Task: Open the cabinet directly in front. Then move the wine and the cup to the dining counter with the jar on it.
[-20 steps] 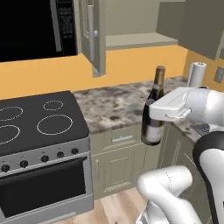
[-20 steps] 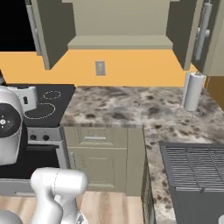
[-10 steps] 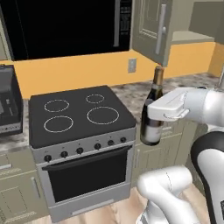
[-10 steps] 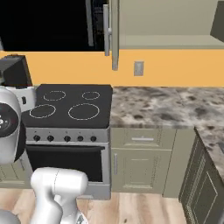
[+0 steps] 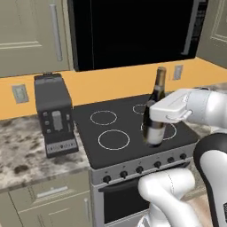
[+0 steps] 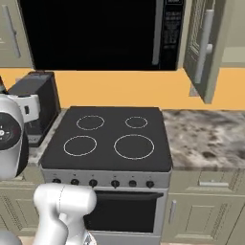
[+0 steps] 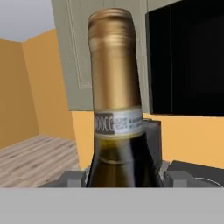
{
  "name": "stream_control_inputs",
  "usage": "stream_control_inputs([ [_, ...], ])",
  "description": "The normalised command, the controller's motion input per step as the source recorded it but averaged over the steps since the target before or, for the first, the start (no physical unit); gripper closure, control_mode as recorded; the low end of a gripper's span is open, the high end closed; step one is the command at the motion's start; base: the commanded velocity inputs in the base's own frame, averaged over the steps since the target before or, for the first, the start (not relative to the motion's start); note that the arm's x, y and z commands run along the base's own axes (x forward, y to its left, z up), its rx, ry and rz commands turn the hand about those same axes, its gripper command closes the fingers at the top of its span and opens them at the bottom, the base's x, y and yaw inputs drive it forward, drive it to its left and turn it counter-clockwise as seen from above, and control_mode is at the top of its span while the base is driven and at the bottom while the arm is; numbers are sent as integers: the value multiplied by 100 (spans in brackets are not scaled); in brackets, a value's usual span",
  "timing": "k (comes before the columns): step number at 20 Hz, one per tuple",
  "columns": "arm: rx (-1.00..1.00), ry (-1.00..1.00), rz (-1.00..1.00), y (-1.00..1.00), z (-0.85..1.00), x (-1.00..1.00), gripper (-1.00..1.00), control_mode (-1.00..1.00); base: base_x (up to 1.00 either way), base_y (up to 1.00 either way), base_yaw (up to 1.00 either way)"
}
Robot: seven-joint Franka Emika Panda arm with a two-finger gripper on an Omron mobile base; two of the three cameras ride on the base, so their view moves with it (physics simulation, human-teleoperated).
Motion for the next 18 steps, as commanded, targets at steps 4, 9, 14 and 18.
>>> stream_control_inputs([
  [4, 0, 0, 0, 0, 0, 0, 100, 100, 6, 100, 3],
  [9, 0, 0, 0, 0, 0, 0, 100, 100, 0, 100, 5],
  [14, 0, 0, 0, 0, 0, 0, 100, 100, 0, 100, 4],
  [18, 0, 0, 0, 0, 0, 0, 100, 100, 0, 100, 3],
])
